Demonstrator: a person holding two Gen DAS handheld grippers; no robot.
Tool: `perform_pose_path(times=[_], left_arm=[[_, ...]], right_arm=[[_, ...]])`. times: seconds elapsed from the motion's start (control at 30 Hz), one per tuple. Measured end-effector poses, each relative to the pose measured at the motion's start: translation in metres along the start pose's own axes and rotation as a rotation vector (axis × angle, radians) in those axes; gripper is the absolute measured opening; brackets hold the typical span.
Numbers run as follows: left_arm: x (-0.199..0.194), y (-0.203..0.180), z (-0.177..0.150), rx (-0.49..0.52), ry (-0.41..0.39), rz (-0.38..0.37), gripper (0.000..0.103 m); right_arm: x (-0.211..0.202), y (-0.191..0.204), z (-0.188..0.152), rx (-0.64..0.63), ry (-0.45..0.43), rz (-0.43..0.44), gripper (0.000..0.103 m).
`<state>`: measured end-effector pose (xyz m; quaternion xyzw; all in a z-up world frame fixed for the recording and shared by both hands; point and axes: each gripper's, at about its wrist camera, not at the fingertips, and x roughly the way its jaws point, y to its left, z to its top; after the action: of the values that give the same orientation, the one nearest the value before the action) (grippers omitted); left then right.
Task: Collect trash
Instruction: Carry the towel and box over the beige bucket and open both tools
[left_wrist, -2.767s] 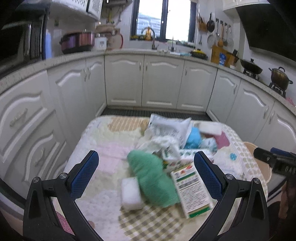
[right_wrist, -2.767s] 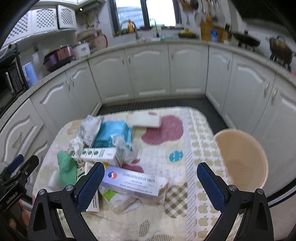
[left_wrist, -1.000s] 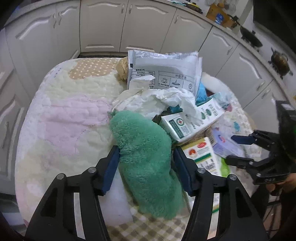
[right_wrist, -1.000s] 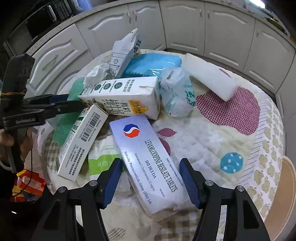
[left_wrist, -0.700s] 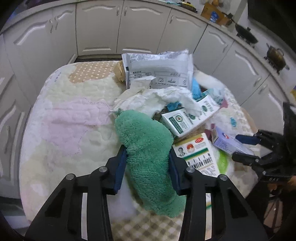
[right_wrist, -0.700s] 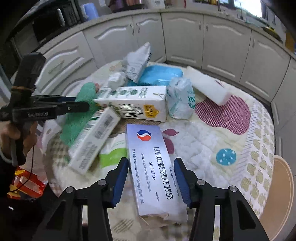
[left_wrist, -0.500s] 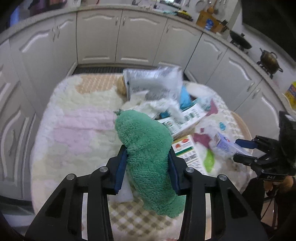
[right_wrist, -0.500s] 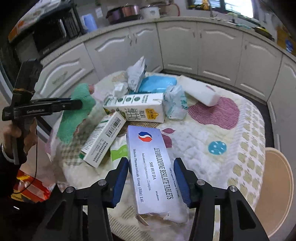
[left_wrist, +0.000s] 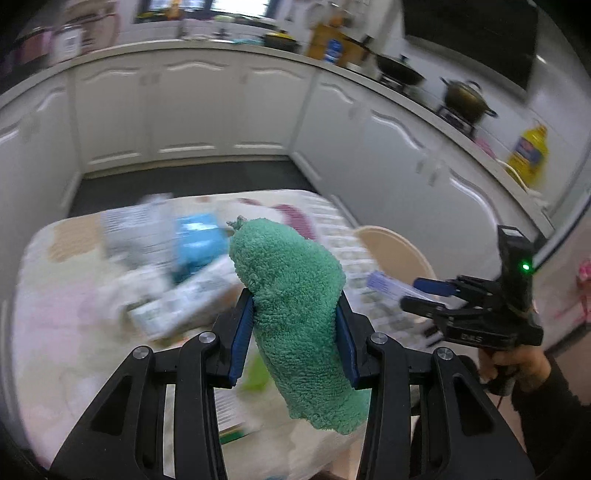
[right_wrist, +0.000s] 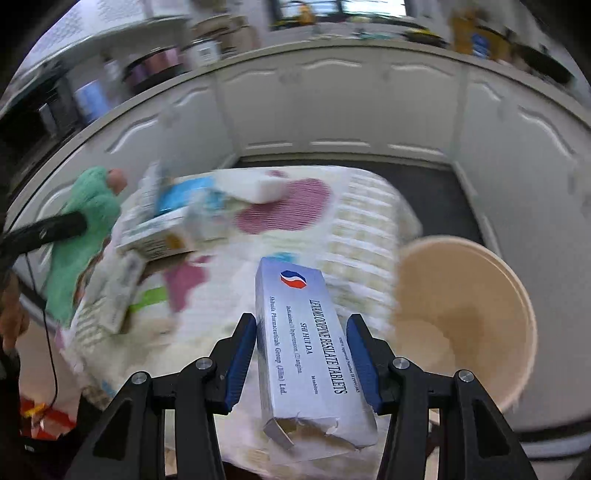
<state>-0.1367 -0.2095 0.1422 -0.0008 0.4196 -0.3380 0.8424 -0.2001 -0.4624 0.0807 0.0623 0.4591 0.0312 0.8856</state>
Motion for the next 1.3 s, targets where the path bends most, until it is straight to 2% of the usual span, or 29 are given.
perform_pose_path(times=[0.17, 0.2, 0.27, 0.53, 0.73, 0.8, 0.93, 1.1, 1.3], left_arm=[[0.057, -0.056, 0.019, 0.046, 0.061, -0.058, 0.039], [0.069, -0.067, 0.023, 0.058, 0.070, -0.058, 0.039], [0.095, -0.085, 0.030, 0.067, 0.091, -0.062, 0.039], [0.180, -0.132, 0.051, 0.048, 0.152, -0.071, 0.039], [0.211, -0.141, 0.050, 0.021, 0.190, -0.103, 0.044], [0.220, -0.142, 0.050, 0.005, 0.203, -0.129, 0.049], [0.223, -0.142, 0.048, -0.030, 0.204, -0.155, 0.060], [0.209, -0.136, 0.045, -0.047, 0.195, -0.158, 0.063], [0.167, -0.117, 0.037, -0.030, 0.132, -0.068, 0.063]], right_arm=[[0.004, -0.059, -0.008, 0.155, 0.022, -0.103, 0.049], [0.006, -0.069, -0.008, 0.181, 0.027, -0.114, 0.042], [0.012, -0.089, -0.009, 0.241, 0.039, -0.127, 0.041], [0.035, -0.141, -0.012, 0.381, 0.032, -0.192, 0.041], [0.024, -0.145, -0.028, 0.400, 0.016, -0.204, 0.053], [0.022, -0.145, -0.033, 0.409, 0.025, -0.223, 0.064], [0.014, -0.152, -0.041, 0.444, 0.031, -0.268, 0.066], [-0.002, -0.148, -0.041, 0.443, -0.013, -0.248, 0.066], [-0.009, -0.116, -0.034, 0.377, -0.056, -0.226, 0.066]])
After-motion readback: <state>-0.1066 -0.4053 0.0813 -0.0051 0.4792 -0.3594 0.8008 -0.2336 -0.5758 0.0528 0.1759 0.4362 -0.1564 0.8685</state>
